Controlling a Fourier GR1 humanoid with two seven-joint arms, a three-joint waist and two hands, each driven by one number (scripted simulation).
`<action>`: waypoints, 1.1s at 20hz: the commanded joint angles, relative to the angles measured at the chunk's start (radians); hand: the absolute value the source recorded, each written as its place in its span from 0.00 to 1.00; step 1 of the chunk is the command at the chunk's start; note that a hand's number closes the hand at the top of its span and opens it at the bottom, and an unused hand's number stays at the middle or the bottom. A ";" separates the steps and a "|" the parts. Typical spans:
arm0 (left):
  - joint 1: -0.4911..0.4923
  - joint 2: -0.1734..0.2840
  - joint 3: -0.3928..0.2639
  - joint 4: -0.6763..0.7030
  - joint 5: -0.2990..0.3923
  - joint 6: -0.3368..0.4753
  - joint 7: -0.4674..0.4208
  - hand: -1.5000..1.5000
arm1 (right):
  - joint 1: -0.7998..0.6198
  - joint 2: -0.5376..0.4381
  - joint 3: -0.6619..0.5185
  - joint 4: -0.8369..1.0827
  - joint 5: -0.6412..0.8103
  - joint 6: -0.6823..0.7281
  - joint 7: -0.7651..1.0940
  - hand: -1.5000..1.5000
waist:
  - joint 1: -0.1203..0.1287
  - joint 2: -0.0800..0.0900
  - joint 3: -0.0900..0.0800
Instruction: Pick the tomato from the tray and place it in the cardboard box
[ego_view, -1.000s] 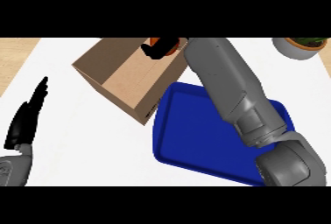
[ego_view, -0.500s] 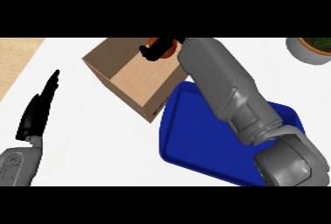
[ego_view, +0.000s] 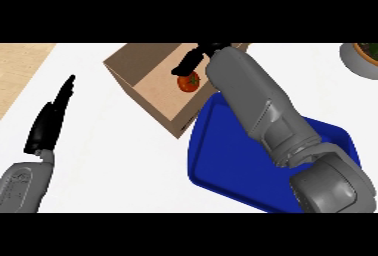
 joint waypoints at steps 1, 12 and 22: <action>0.003 -0.008 0.000 -0.004 -0.002 0.011 -0.019 0.50 | 0.020 0.000 -0.020 -0.003 -0.029 -0.016 -0.059 0.00 | -0.002 0.001 0.001; 0.004 -0.002 0.021 0.000 0.002 0.017 0.014 0.50 | 0.034 0.000 -0.185 -0.086 -0.213 -0.112 -0.214 0.00 | -0.050 -0.012 0.003; 0.066 0.000 0.051 0.007 0.008 0.037 -0.021 0.50 | 0.094 -0.165 -0.258 -0.086 -0.280 0.044 -0.286 0.00 | -0.095 -0.021 0.003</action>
